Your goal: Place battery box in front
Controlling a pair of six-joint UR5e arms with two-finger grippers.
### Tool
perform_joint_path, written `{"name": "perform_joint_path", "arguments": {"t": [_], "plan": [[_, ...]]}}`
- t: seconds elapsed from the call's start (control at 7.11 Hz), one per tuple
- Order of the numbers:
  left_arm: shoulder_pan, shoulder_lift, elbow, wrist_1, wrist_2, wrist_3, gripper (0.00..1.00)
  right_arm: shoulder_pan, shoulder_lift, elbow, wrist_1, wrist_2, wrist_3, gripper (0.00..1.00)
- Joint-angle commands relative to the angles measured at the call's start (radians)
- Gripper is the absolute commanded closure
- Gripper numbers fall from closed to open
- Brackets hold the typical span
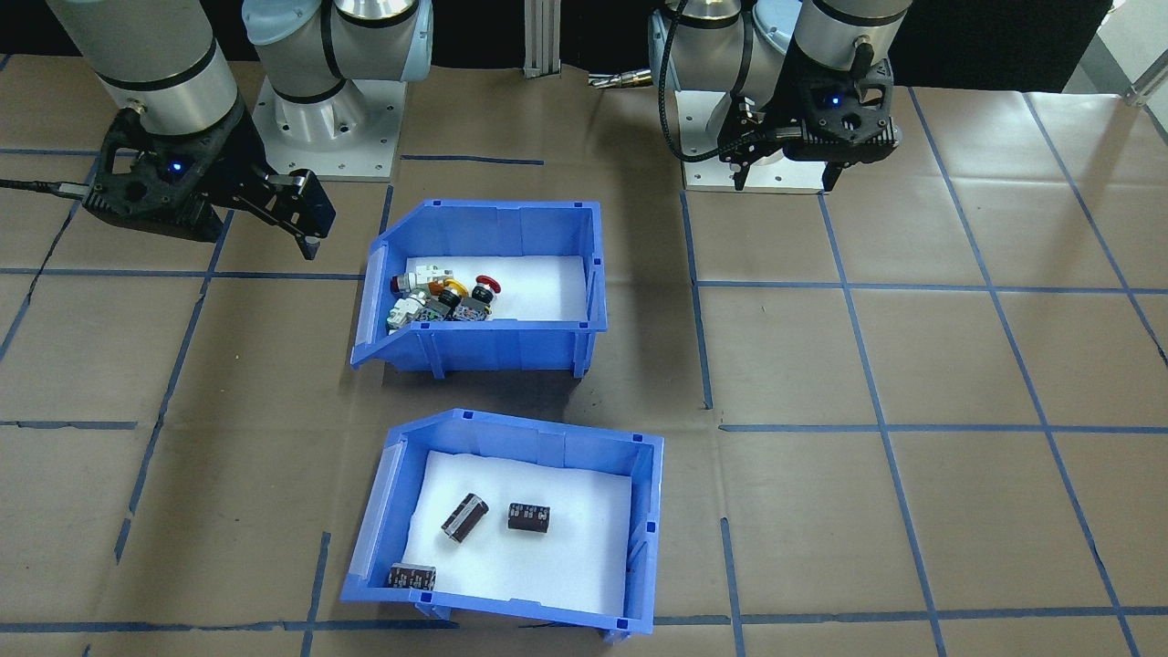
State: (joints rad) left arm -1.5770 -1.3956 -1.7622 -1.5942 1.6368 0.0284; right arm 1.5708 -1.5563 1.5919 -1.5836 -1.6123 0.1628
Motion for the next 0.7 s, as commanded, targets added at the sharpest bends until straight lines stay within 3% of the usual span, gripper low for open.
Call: {"name": "perform_joint_path", "arguments": {"t": [0.0, 0.56], "plan": [[0.0, -0.002, 0.0, 0.0, 0.0, -0.002, 0.0, 0.0, 0.004, -0.003, 0.005, 0.0, -0.005, 0.0], [0.0, -0.002, 0.0, -0.001, 0.0, -0.002, 0.0, 0.0, 0.002, 0.003, 0.007, -0.001, -0.006, 0.0]]}}
